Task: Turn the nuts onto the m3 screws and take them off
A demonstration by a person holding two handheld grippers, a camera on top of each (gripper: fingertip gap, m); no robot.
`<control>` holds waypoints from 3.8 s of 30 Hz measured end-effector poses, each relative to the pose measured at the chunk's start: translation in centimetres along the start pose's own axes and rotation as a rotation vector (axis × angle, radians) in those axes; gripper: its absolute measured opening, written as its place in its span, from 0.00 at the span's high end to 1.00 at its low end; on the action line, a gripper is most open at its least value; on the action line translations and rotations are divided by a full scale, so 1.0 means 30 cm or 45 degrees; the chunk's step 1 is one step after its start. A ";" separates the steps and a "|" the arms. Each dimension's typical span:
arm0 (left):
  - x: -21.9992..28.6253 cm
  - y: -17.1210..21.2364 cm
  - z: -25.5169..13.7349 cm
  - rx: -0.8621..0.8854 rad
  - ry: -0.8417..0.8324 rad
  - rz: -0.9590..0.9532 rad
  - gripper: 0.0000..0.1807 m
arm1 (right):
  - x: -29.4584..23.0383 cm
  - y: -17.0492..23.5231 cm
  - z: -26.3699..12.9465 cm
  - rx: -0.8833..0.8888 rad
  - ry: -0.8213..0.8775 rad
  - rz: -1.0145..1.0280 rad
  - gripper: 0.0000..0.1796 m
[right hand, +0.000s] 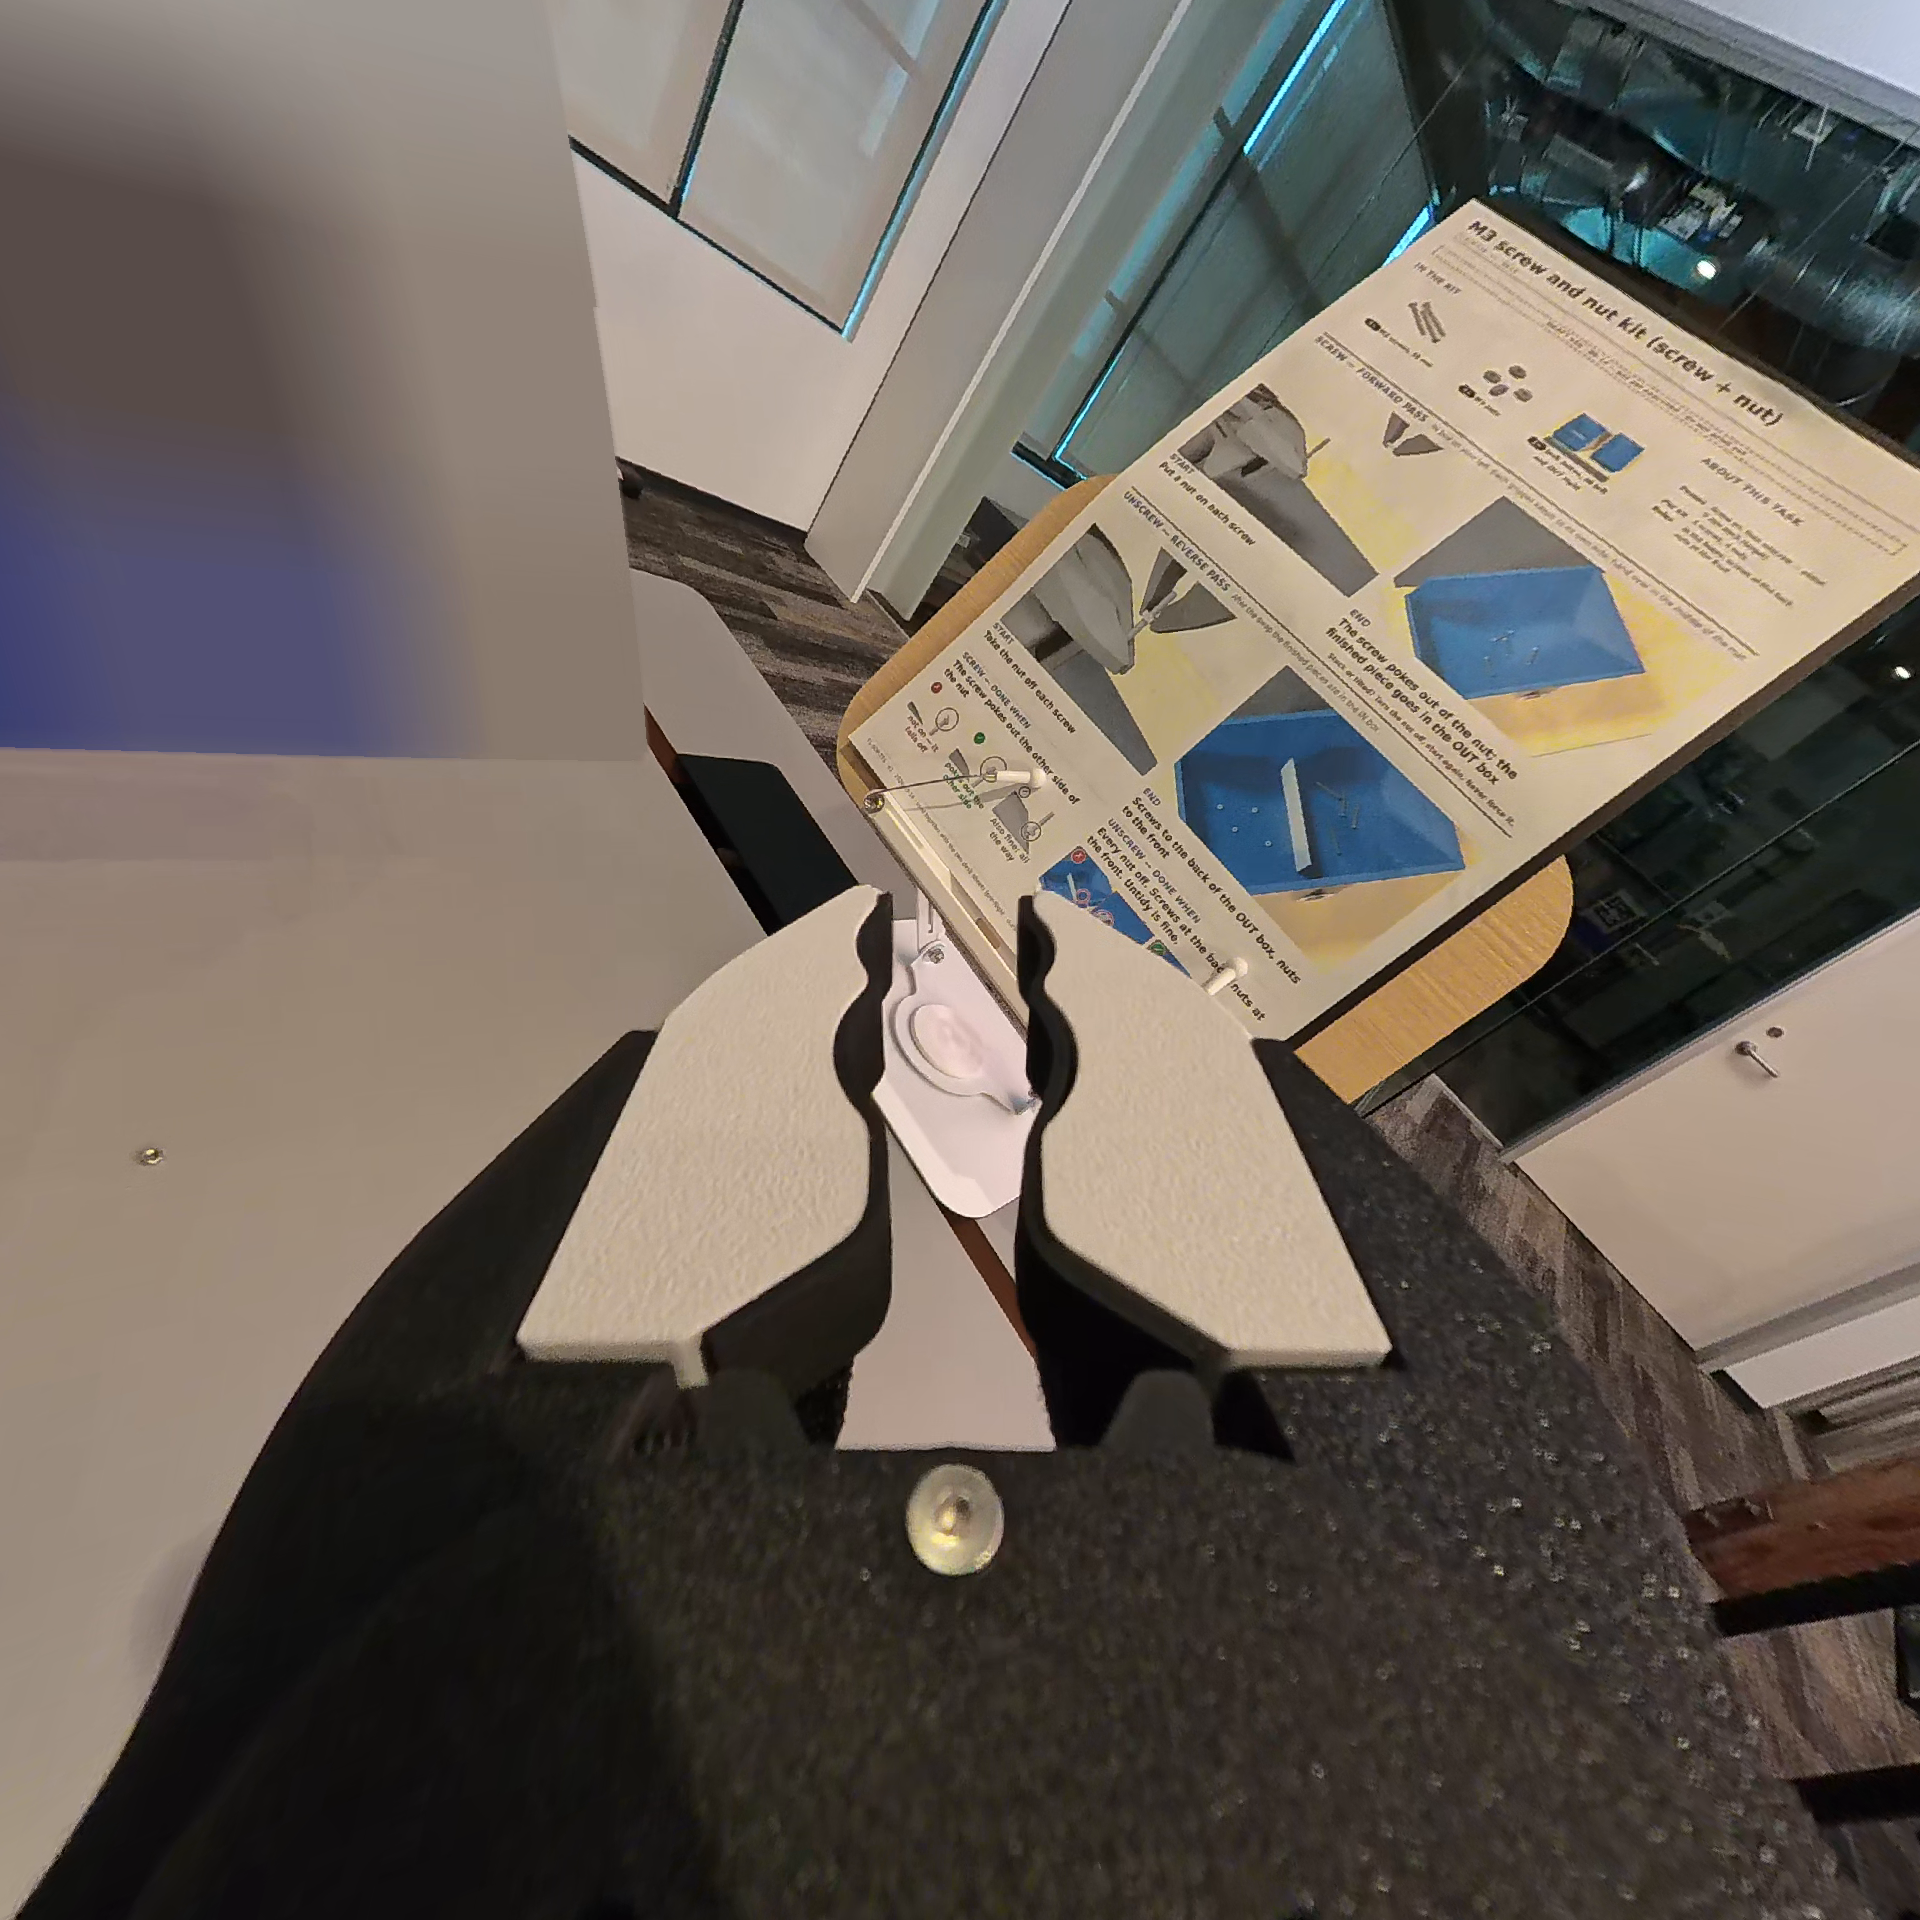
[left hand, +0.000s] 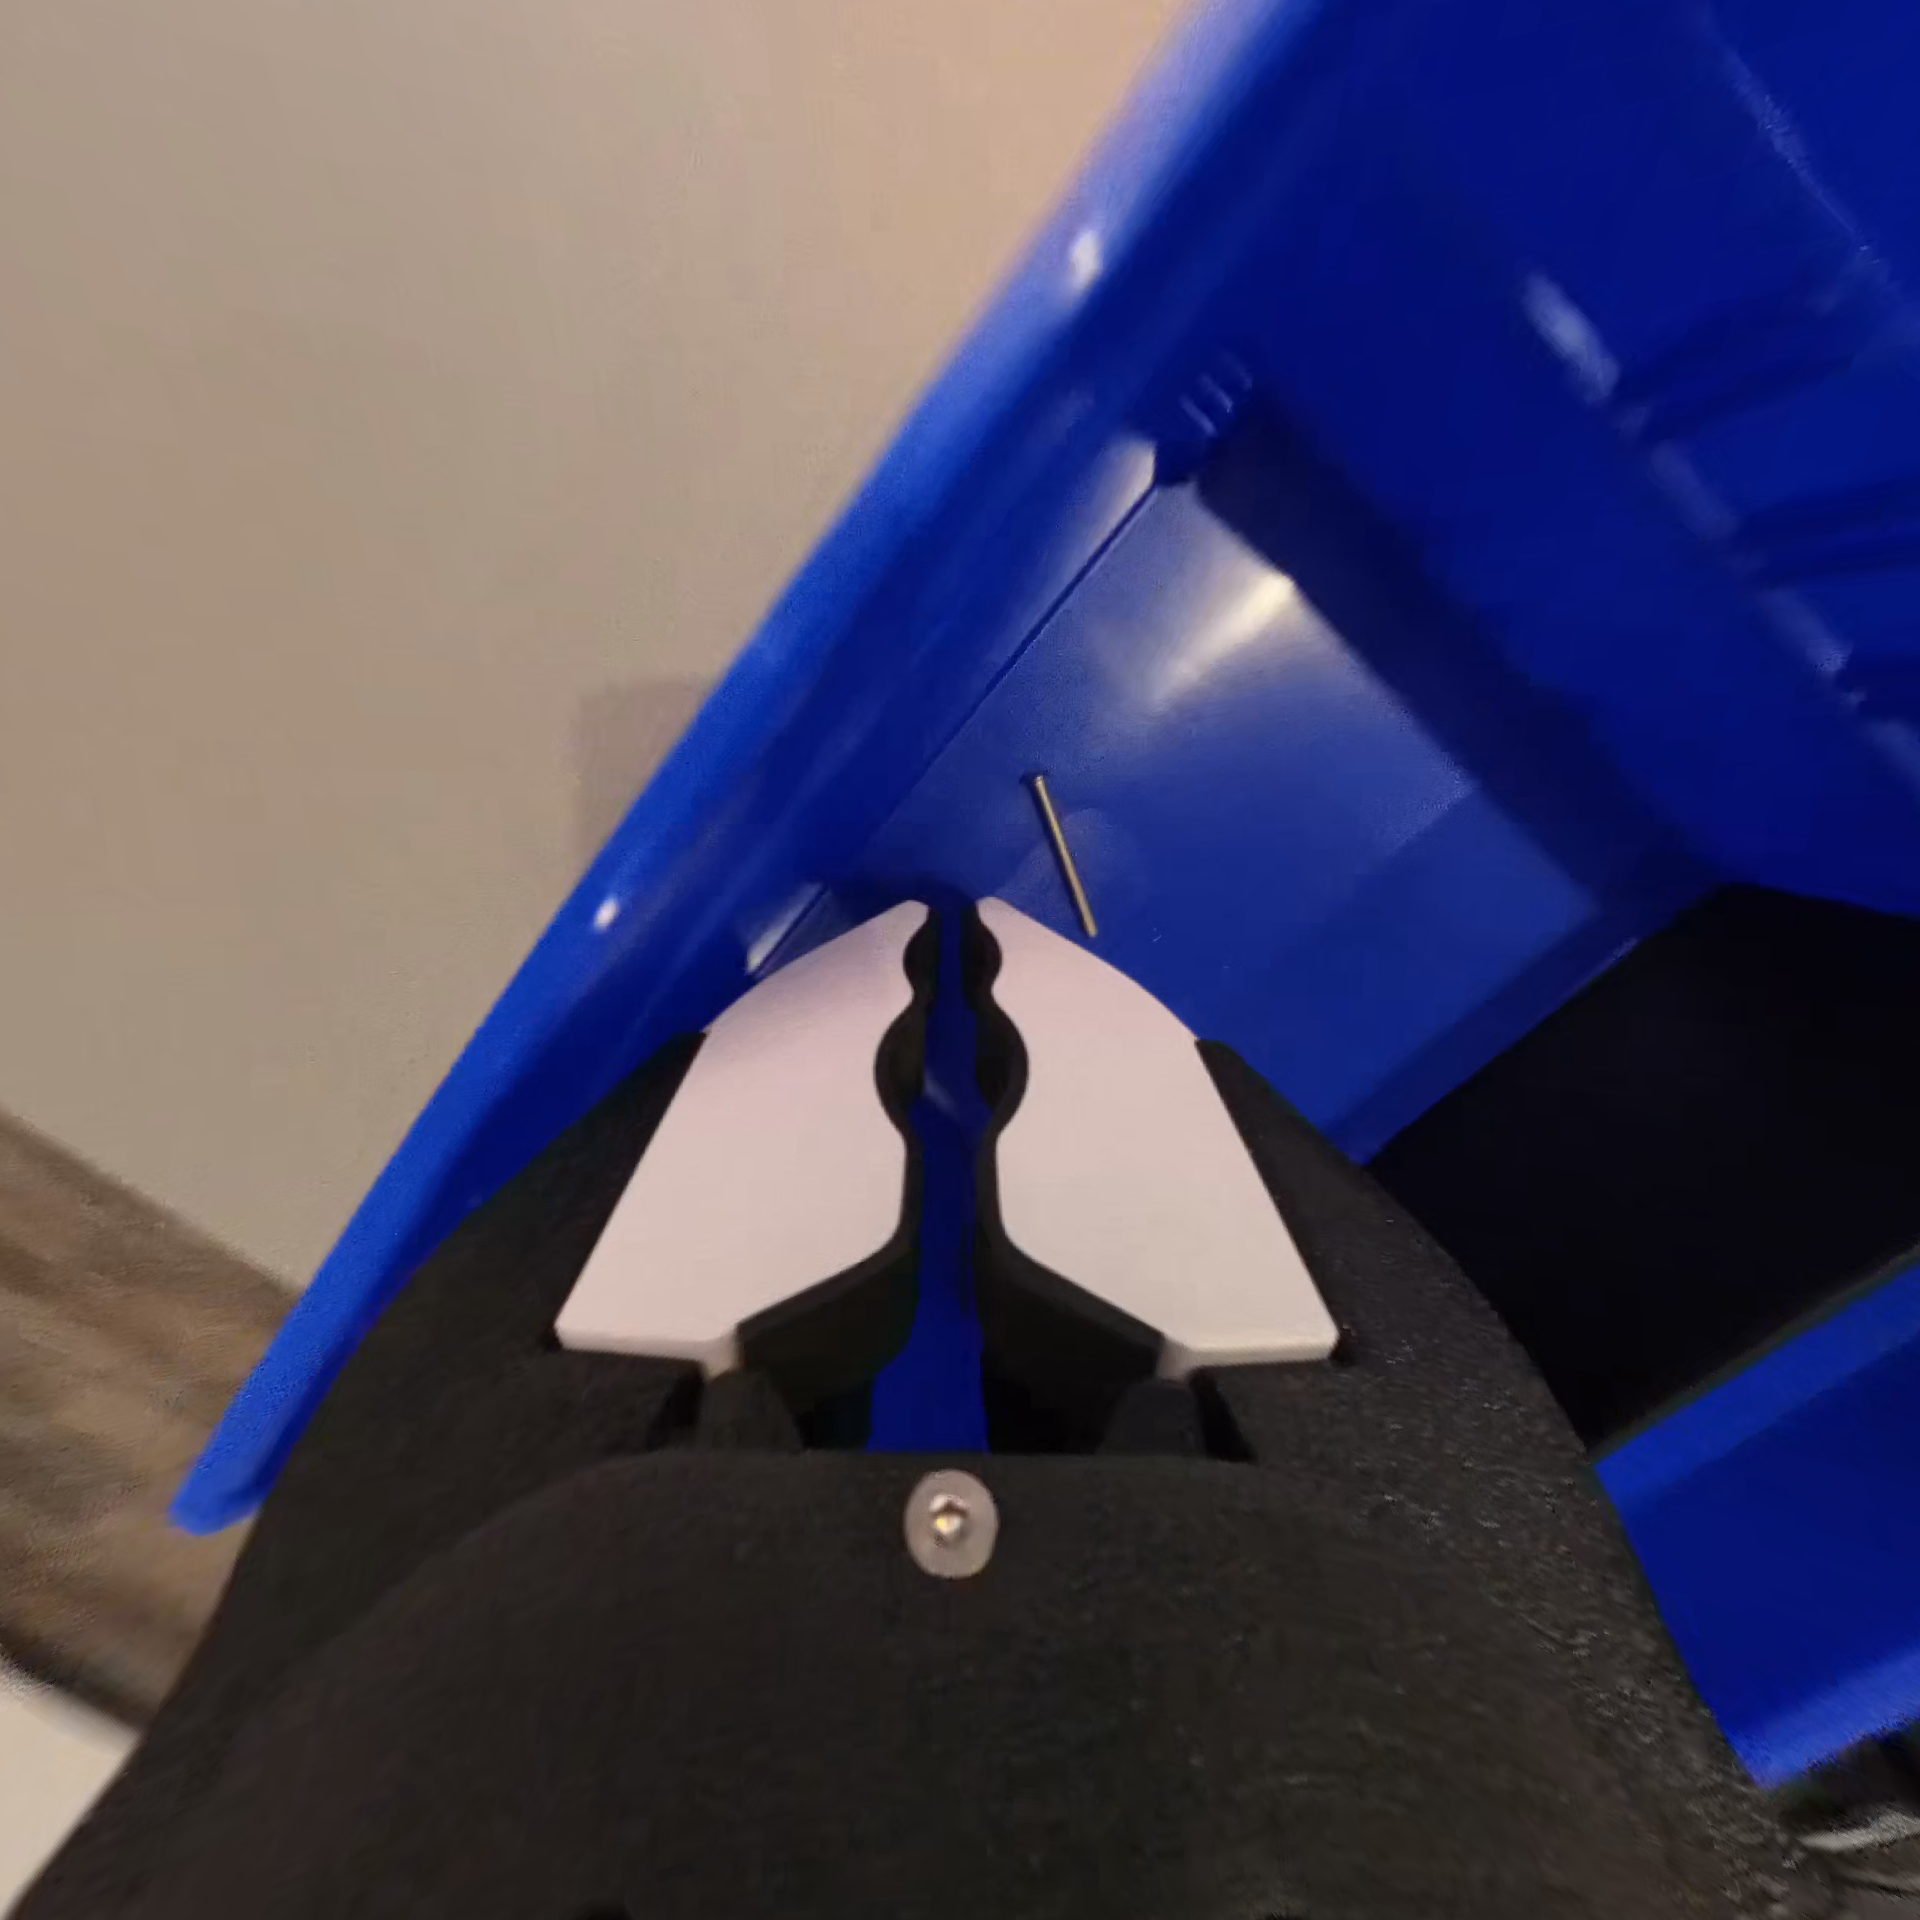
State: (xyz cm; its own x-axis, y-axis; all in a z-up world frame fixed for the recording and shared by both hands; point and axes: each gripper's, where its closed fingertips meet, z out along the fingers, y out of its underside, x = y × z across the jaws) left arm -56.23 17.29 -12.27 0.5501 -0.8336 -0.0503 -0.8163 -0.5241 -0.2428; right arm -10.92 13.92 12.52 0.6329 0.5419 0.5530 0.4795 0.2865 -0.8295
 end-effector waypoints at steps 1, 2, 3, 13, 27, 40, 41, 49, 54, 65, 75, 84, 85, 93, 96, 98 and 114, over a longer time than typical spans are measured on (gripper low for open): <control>0.012 -0.014 0.000 0.039 0.069 -0.088 0.96 | 0.000 0.001 0.001 -0.003 0.000 -0.003 0.88; 0.023 -0.036 -0.004 0.091 0.123 -0.158 0.96 | 0.001 0.003 0.001 -0.006 0.002 -0.007 0.88; 0.029 -0.053 -0.007 0.127 0.150 -0.203 0.96 | 0.001 0.005 0.001 -0.011 0.000 -0.009 0.88; 0.109 -0.048 0.061 0.022 0.151 -0.105 0.95 | 0.003 0.002 -0.009 -0.008 -0.008 -0.013 0.88; 0.196 -0.043 0.048 0.066 0.246 0.065 0.95 | -0.032 0.007 0.008 -0.033 -0.050 -0.045 0.88; 0.210 -0.019 0.075 -0.007 0.163 0.278 0.98 | -0.059 0.015 0.028 -0.054 -0.078 -0.069 0.88; 0.210 -0.018 0.075 -0.014 0.155 0.283 0.98 | -0.059 0.015 0.028 -0.052 -0.079 -0.067 0.88; 0.156 -0.040 0.018 0.056 0.011 0.238 0.99 | -0.081 0.038 0.054 -0.048 -0.131 -0.024 0.88; 0.128 -0.122 -0.157 0.300 -0.020 0.026 0.99 | -0.133 0.061 0.096 -0.049 -0.214 0.023 0.88; 0.425 -0.545 -0.476 0.826 0.029 0.100 0.99 | -0.299 -0.018 0.100 0.056 -0.387 0.156 0.87; 0.826 -0.985 -0.565 1.251 0.297 0.231 0.99 | -0.334 -0.055 0.035 0.186 -0.407 0.595 0.84; 0.996 -1.112 -0.573 1.342 0.304 0.314 0.99 | -0.299 -0.093 -0.048 0.286 -0.376 0.713 0.86; 1.008 -1.116 -0.578 1.354 0.313 0.323 0.99 | -0.298 -0.088 -0.052 0.280 -0.374 0.717 0.86; 1.056 -1.126 -0.578 1.364 0.329 0.345 0.99 | -0.309 -0.091 -0.085 0.315 -0.443 0.748 0.98; 1.059 -1.123 -0.573 1.359 0.329 0.351 0.99 | -0.312 -0.084 -0.087 0.291 -0.474 0.760 0.99; 1.057 -1.119 -0.568 1.358 0.332 0.338 0.99 | -0.316 -0.075 -0.083 0.265 -0.483 0.743 0.99; 1.051 -1.034 -0.493 1.151 -0.014 0.589 0.90 | -0.361 0.073 -0.058 -0.187 -0.309 -0.350 0.99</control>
State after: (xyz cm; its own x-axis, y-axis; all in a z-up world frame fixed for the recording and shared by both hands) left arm -16.17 4.68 8.01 0.2194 -0.9171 -0.3328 -0.5132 0.1816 -0.8388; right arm -15.66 7.29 4.85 0.3149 0.6368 0.7038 0.7039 0.3407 -0.6232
